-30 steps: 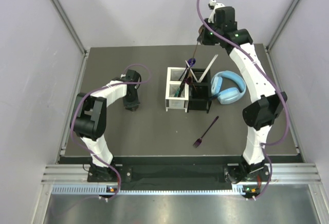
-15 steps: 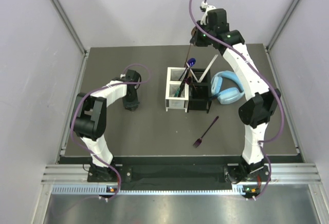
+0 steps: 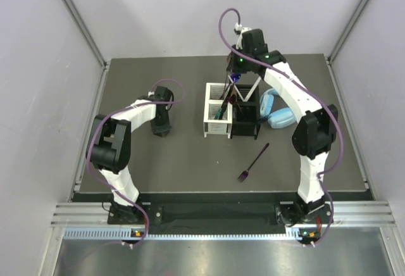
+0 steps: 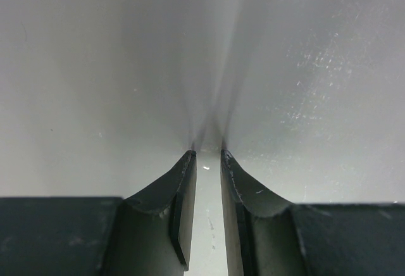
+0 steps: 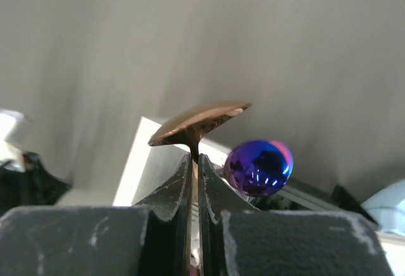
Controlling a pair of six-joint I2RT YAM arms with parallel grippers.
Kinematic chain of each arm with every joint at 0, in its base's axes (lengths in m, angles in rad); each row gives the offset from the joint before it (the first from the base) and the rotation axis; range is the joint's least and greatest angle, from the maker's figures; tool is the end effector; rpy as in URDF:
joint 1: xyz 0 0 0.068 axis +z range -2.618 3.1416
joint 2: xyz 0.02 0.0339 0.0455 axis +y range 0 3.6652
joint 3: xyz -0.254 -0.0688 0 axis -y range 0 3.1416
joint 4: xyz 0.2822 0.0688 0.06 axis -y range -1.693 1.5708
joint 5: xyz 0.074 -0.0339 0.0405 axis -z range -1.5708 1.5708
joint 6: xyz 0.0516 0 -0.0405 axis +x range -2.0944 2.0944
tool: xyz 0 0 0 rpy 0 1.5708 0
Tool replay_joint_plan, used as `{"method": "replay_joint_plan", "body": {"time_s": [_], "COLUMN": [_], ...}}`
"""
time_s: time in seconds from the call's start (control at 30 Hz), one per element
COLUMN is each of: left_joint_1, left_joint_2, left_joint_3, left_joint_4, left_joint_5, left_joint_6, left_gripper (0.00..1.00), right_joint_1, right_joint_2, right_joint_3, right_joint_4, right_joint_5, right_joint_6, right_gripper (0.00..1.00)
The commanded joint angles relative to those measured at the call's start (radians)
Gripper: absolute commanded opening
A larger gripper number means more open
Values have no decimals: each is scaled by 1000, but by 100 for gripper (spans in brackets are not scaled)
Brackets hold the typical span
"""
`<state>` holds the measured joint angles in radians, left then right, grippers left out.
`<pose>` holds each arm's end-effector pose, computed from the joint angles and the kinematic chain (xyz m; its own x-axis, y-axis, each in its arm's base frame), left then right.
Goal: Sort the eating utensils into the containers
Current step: Place the spoon in the container.
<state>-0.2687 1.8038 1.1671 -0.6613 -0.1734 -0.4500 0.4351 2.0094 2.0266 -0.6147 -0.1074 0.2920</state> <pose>0.3638 -0.0909 0.1209 -0.9303 -0.1882 -0.3149 -0.2087 0.9774 0.0324 0.4625 0.2211 0.3378 -0.6323 0.0217 -0.7744 -0.3314 0.8959 0.2957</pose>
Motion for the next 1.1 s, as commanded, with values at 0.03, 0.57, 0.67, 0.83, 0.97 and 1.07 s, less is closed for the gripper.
{"method": "replay_joint_plan", "body": {"time_s": [0.03, 0.57, 0.67, 0.83, 0.97, 1.07], "left_joint_1": [5, 5, 5, 5, 5, 5], "left_joint_2": [-49, -26, -20, -17, -18, -18], "left_joint_3": [-15, 3, 8, 13, 11, 11], "left_joint_4": [15, 12, 12, 11, 8, 9], "left_joint_5": [-6, 2, 6, 11, 9, 11], "left_joint_6": [7, 4, 1, 2, 2, 4], "left_gripper": [28, 28, 28, 28, 28, 28], "right_joint_1": [25, 34, 31, 28, 28, 30], "right_joint_2": [-96, -173, -211, -238, -251, -242], "right_joint_3": [-132, -305, -382, -459, -508, -523], "right_joint_4": [154, 193, 271, 404, 475, 486], "right_joint_5": [-17, -43, -52, -87, -74, -83], "right_joint_6": [15, 36, 96, 170, 232, 251], "right_gripper": [0, 0, 0, 0, 0, 0]}}
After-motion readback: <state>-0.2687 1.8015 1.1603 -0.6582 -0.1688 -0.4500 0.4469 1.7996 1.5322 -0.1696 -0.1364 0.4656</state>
